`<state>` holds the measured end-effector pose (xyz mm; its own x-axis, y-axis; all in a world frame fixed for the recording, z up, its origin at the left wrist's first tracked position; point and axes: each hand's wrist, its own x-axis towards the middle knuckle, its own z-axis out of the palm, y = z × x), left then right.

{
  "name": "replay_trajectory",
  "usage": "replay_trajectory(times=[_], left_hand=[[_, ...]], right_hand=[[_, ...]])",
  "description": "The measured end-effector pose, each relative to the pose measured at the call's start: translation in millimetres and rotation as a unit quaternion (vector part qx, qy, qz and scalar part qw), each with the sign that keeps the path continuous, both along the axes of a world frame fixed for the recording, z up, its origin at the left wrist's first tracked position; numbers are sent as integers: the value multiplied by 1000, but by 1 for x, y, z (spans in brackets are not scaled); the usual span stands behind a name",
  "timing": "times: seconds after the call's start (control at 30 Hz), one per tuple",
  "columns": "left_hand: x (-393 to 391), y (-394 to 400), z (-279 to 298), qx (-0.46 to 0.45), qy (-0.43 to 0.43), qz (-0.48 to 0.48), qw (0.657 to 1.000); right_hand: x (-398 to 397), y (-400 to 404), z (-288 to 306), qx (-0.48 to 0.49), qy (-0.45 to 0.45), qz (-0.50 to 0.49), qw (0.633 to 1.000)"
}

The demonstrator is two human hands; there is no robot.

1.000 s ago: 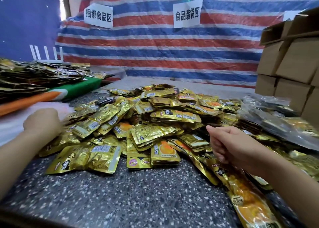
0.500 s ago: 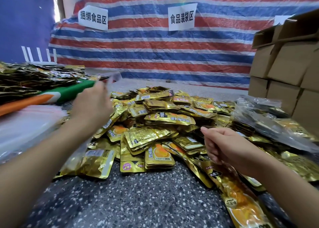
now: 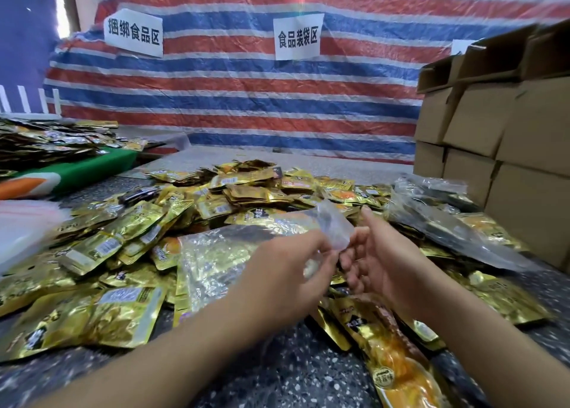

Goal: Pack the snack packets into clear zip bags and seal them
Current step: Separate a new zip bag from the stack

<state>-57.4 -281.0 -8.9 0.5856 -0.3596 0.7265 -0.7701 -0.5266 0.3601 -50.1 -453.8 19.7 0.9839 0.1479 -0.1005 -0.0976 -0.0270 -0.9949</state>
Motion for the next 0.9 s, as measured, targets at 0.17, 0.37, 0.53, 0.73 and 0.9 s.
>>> replay_trajectory(times=[0.17,0.37,0.53,0.73,0.9], left_hand=[[-10,-1,1,76,14,-56,995],[-12,2,3,154,63,-91,982],[-11,-1,4,63,132,-58,988],[-4,6,9,-86,129,-9,988],[-9,4,13,-154,155,-67,974]], right_hand=[[-1,-9,0,-34,-7,-6,999],[-1,-12,6,-125,-24,-59,990],[-3,-13,8,-139,-77,-41,987],[-13,-15,15,-53,-106,76,990],[-18,-8,11,-13,-101,140,985]])
